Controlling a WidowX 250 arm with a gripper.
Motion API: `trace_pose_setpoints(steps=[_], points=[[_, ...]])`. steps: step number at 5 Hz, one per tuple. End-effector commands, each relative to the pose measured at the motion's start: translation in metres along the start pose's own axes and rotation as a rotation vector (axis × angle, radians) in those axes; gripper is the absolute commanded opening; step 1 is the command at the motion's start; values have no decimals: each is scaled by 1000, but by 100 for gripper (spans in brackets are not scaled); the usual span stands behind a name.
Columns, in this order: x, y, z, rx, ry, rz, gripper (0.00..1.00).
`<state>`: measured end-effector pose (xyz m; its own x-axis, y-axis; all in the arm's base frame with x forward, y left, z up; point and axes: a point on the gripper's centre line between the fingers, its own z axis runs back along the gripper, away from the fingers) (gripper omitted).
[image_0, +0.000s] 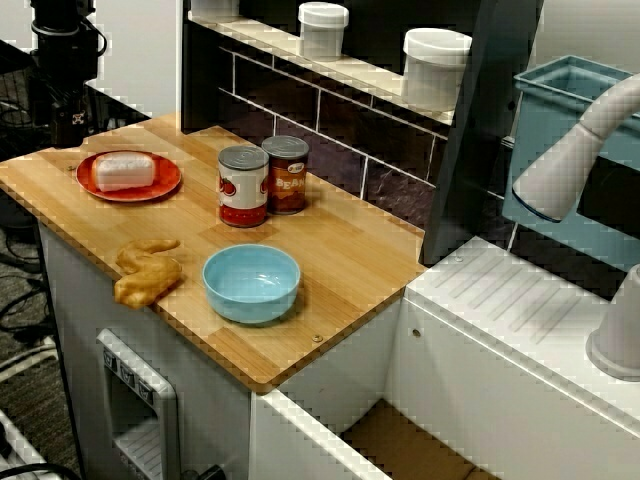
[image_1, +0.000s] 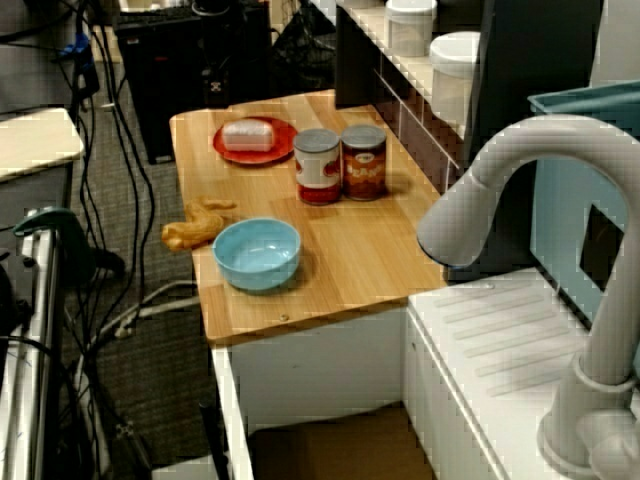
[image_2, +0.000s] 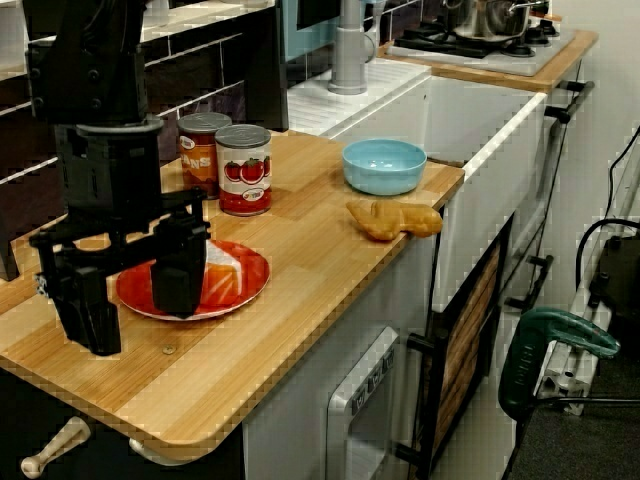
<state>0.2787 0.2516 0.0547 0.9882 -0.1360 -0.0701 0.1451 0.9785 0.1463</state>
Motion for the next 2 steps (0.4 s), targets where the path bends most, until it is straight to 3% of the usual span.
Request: trace_pose_setpoints(steps=[1, 2], points=[[4, 15, 9, 35, -7, 9, 100], [5, 15, 7, 36, -4, 12, 100]])
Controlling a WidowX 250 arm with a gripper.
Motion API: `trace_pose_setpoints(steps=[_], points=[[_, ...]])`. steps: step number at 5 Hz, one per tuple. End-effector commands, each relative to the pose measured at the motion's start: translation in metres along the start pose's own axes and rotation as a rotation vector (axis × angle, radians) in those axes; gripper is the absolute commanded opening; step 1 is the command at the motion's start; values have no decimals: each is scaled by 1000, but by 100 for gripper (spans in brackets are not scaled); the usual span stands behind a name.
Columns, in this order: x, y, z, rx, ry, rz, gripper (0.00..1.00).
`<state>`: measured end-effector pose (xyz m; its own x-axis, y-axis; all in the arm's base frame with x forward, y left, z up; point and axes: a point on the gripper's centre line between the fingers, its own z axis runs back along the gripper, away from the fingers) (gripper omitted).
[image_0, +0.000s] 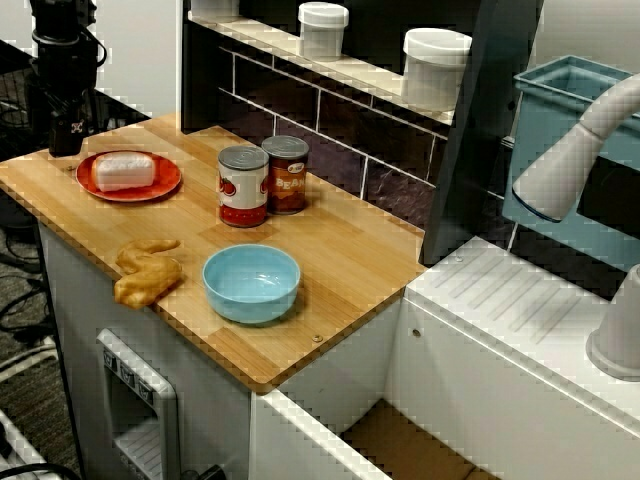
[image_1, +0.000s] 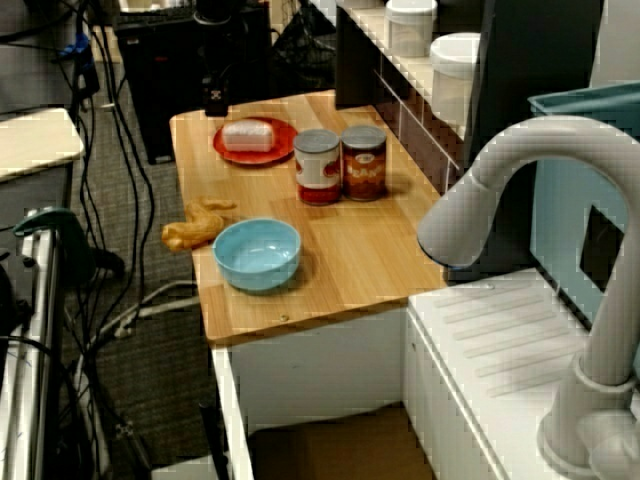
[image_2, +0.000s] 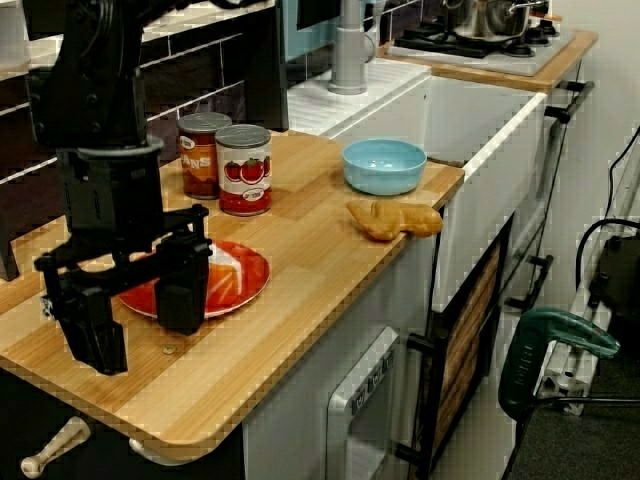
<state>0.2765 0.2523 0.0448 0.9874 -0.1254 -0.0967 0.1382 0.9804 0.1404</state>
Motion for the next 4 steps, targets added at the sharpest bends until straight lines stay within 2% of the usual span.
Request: trace_pose_setpoints(steps=[1, 4], points=[[6, 16, 15, 40, -36, 11, 0], [16, 13, 10, 23, -44, 42, 0]])
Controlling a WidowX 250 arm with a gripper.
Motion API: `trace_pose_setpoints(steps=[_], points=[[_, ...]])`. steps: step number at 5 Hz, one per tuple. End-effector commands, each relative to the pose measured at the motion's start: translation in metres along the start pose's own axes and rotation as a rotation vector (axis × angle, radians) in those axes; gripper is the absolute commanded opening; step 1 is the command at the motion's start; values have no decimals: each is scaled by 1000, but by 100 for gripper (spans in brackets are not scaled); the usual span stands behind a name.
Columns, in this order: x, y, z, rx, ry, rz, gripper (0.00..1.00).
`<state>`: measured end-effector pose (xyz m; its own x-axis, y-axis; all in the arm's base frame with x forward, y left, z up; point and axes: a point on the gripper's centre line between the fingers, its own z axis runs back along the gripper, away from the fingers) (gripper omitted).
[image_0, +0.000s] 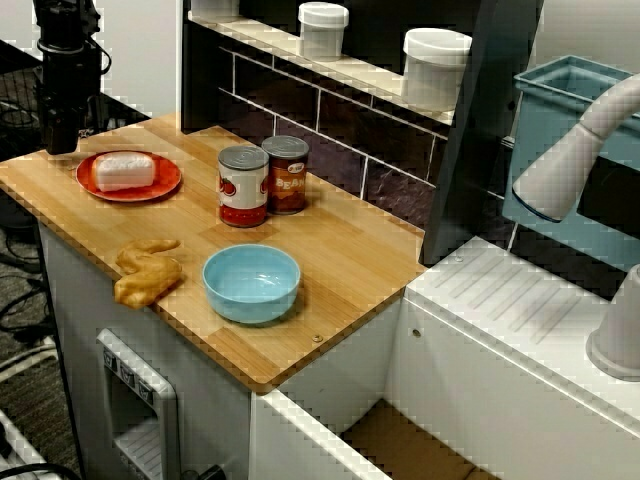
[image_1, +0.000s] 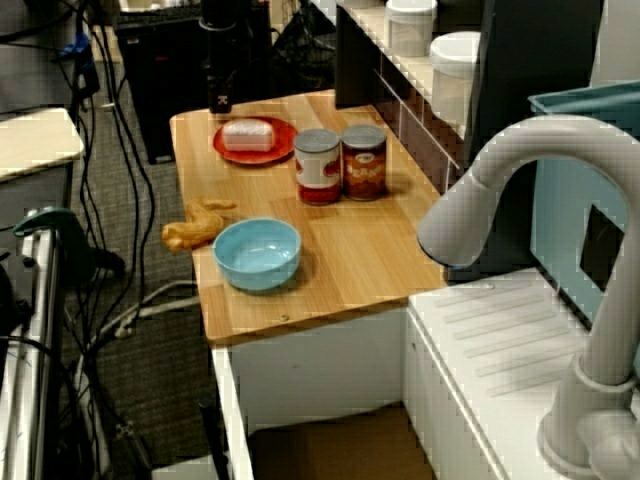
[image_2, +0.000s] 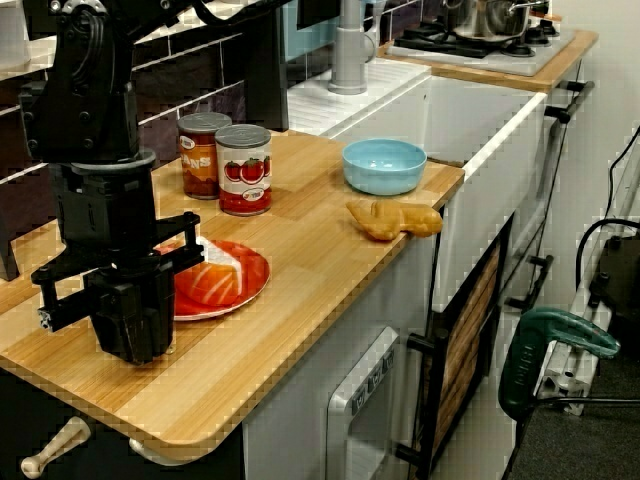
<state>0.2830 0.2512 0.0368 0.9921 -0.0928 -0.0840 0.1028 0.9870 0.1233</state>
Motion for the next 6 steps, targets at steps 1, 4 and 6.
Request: trace_pose_setpoints(steps=[1, 4, 6], points=[[12, 11, 17, 44, -45, 8, 0], [28, -8, 20, -27, -88, 4, 0], [33, -12, 20, -104, -83, 9, 0]])
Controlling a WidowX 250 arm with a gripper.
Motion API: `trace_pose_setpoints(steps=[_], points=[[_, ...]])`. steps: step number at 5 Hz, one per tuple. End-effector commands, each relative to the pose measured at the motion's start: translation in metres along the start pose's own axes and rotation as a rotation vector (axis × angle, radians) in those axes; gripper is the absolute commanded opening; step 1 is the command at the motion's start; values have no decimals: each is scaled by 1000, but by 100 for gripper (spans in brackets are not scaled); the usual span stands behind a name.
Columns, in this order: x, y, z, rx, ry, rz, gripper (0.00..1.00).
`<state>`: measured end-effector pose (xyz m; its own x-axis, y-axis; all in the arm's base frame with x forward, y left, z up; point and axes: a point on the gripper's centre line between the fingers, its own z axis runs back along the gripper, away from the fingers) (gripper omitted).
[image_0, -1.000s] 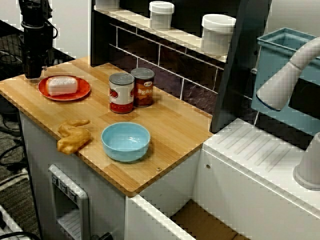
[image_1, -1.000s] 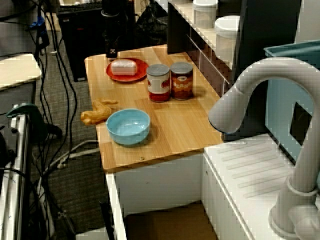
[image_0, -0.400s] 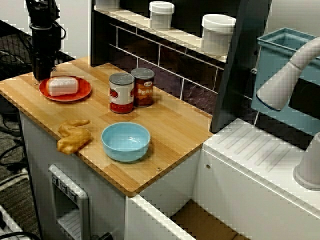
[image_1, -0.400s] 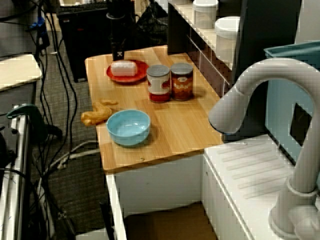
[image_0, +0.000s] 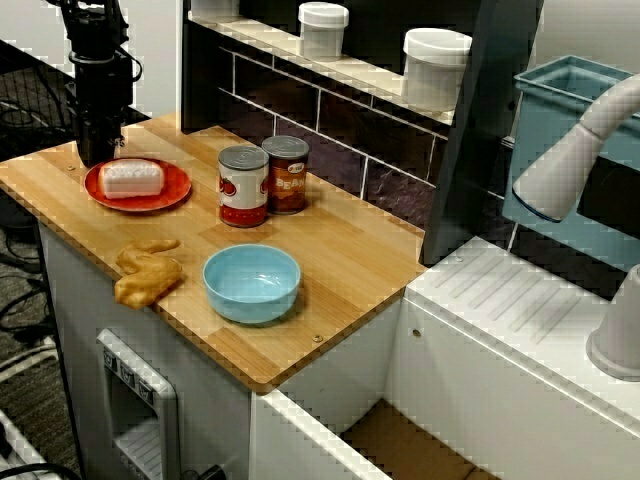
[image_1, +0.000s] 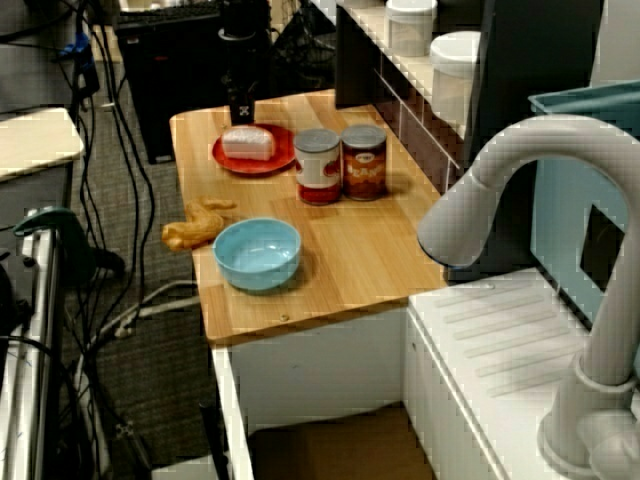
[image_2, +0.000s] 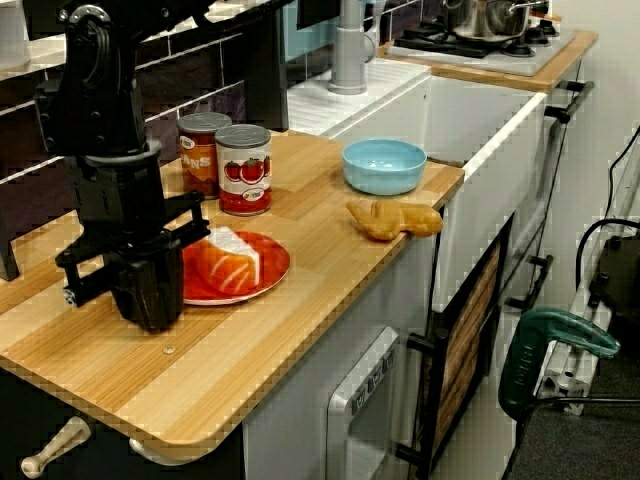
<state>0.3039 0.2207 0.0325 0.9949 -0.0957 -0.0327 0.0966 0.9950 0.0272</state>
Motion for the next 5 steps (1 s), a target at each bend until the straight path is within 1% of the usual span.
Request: trace_pose_setpoints(steps=[1, 2, 3, 4, 5], points=[[13, 16, 21, -47, -30, 17, 0], [15, 11, 25, -83, -35, 4, 0], [15, 4, 24, -111, -33, -14, 0], [14, -4, 27, -122, -35, -36, 0], [11, -16, 25, -131, -29, -64, 0]])
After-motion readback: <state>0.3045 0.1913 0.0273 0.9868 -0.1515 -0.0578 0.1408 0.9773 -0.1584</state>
